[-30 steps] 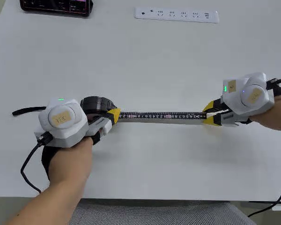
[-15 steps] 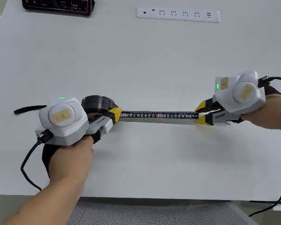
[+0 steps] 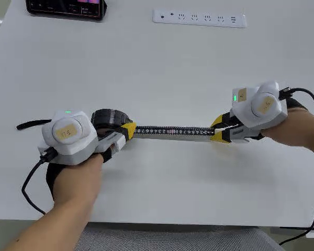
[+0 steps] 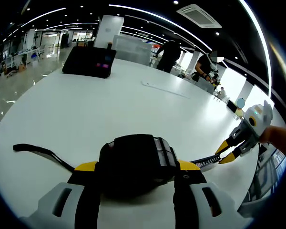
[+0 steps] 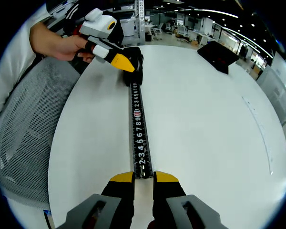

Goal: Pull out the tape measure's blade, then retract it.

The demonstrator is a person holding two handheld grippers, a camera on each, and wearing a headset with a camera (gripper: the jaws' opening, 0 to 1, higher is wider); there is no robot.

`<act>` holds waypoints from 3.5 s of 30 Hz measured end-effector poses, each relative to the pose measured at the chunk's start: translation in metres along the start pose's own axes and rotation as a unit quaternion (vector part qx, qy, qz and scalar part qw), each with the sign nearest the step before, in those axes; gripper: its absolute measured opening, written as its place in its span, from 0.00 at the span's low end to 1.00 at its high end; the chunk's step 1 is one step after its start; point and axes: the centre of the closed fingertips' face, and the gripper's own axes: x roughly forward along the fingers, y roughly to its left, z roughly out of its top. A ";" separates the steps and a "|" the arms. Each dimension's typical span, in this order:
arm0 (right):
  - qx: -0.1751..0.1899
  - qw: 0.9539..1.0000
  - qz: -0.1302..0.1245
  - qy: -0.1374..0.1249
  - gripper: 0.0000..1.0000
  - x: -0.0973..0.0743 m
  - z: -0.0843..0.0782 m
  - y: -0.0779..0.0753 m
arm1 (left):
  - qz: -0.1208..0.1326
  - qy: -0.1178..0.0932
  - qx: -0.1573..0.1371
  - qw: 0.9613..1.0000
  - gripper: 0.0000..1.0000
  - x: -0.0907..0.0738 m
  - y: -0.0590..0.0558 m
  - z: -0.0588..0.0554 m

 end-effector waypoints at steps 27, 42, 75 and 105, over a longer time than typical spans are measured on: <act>0.003 0.999 0.011 -0.034 0.10 0.023 0.040 0.002 | -0.010 0.001 -0.006 1.000 0.58 0.001 0.000 -0.001; 0.009 0.998 0.018 -0.053 0.11 0.038 0.063 0.004 | -0.013 0.003 -0.011 1.000 0.58 0.001 0.000 0.000; 0.023 0.995 0.027 -0.096 0.11 0.068 0.102 0.007 | -0.020 0.005 -0.019 1.000 0.58 0.001 0.000 -0.001; 0.021 0.993 0.032 -0.114 0.10 0.086 0.133 0.010 | -0.026 0.004 -0.028 0.999 0.58 0.002 0.002 0.000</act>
